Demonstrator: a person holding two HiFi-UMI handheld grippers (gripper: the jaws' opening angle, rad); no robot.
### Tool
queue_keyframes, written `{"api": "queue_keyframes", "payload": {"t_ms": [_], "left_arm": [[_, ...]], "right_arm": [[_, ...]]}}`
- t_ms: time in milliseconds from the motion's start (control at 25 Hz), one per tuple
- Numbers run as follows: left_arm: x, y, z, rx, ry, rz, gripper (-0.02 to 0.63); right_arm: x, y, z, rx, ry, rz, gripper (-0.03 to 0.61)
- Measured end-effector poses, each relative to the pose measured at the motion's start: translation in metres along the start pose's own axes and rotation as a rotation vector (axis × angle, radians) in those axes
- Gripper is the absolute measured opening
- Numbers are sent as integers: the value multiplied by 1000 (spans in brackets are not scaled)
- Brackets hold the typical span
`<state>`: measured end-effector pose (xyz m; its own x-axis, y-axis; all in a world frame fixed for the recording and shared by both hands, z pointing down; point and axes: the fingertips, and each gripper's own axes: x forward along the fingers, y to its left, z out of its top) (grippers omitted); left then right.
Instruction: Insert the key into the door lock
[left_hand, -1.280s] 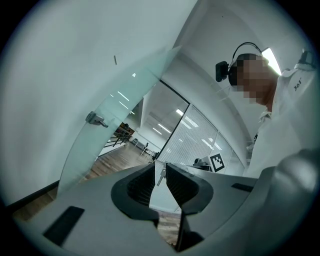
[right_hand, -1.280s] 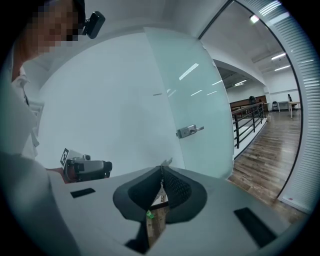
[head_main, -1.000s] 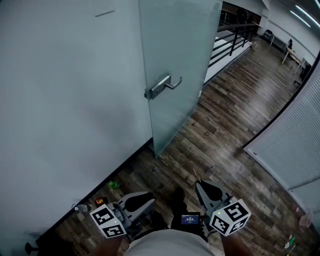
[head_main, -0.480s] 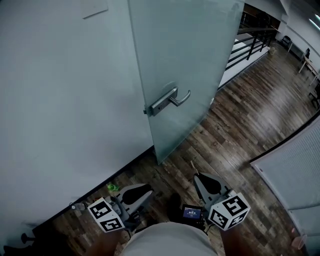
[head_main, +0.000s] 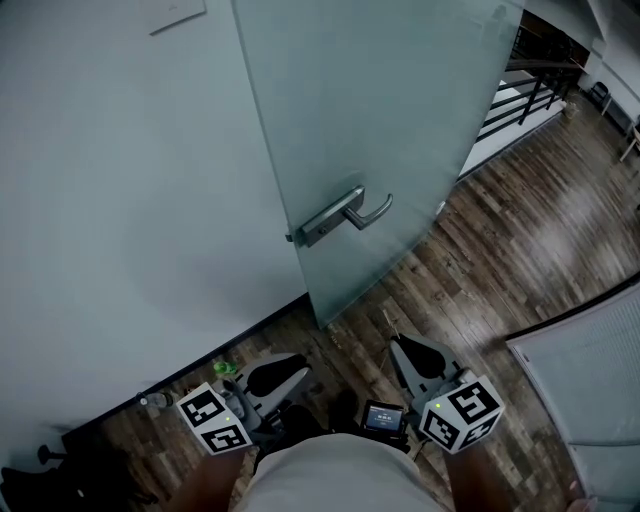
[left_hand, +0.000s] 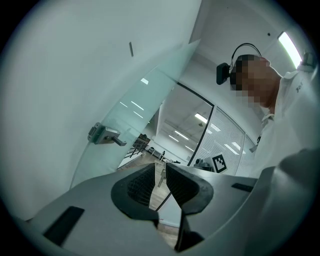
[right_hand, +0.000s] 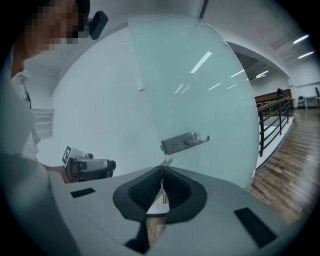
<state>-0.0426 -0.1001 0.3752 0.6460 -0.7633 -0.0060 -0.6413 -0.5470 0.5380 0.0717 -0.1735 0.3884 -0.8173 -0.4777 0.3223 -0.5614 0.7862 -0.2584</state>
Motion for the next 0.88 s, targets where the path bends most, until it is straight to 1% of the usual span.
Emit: {"api": "queue_keyframes", "payload": {"t_ms": [120,240,600,720,880], "left_arm": [[-1,12,6,-2,-5,18,83],[-2,24,15,0,-3,14,83],[-21,53,40,-4,61,-55,83],[-25,62,46,-22,71,-88,83],[-24,72,50,-17,84,-104,83]], "right_arm": [[12,0,5,-15,10,16,17],[25,1,11,-24,14,17,17],[51,19,16,2,12,-66,17],[58,23,15,-1,17,-99,17],[62,24,15,-13,27,-111,17]]}}
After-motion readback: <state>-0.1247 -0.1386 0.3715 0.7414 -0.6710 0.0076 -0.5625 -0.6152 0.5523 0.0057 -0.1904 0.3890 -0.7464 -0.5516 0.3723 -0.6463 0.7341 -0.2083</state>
